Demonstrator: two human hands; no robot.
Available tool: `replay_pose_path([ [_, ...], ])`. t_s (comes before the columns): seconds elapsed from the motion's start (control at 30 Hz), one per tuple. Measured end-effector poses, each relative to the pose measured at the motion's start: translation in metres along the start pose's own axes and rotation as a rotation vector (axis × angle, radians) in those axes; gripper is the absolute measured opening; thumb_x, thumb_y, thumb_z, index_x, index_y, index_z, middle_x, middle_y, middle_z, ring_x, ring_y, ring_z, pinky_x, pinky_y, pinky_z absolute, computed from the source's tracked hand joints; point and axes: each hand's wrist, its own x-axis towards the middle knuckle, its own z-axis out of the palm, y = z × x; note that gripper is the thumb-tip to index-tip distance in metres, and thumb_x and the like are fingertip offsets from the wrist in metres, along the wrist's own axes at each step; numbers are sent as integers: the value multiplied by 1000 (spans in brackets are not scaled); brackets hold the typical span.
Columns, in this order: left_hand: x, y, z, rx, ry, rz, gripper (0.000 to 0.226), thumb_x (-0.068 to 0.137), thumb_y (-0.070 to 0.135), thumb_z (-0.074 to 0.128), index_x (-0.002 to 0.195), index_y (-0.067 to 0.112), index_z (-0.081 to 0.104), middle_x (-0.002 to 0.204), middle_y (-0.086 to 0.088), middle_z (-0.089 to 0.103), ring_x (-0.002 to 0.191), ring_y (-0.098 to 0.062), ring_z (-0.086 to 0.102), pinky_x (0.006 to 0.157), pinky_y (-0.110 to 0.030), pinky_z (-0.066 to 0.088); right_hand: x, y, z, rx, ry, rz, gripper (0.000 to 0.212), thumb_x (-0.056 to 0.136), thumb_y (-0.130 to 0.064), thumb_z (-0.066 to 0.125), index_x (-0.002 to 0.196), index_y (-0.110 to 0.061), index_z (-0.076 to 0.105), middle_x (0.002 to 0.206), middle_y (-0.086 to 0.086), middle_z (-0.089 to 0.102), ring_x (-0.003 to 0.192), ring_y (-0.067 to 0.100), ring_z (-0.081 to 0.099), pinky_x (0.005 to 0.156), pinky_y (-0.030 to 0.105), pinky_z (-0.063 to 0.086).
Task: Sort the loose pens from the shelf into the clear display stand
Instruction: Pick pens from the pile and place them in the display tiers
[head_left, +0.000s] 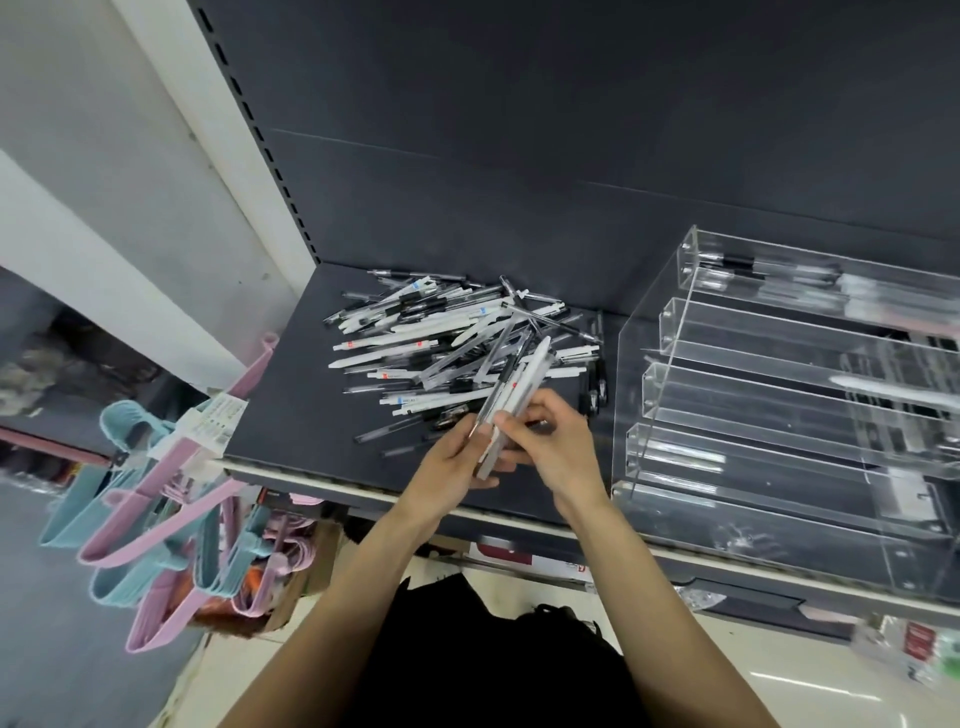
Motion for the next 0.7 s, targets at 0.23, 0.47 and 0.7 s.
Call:
replay_pose_path([
  [0.23, -5, -6, 2, 55, 73, 133, 21, 101, 29, 39, 101, 18, 57, 74, 6, 57, 55, -3, 46, 55, -18, 39, 0, -13, -8, -100, -17, -28, 22, 77, -26, 75, 89, -8, 69, 59, -10, 53, 51, 5, 46, 46, 18, 38],
  [0.47, -19, -6, -9, 55, -28, 161, 26, 101, 27, 38, 111, 13, 57, 77, 6, 61, 57, -6, 47, 56, -19, 41, 11, -40, -21, -21, -48, -22, 14, 87, -19, 65, 89, -5, 67, 55, 4, 49, 40, 10, 45, 45, 19, 42],
  [0.7, -29, -1, -14, -102, -102, 136, 28, 102, 30, 34, 123, 23, 51, 73, 4, 50, 54, -7, 39, 50, -20, 33, 7, -46, -4, -43, -229, -3, 9, 84, -14, 69, 76, -14, 65, 59, 4, 51, 46, 6, 49, 44, 18, 46],
])
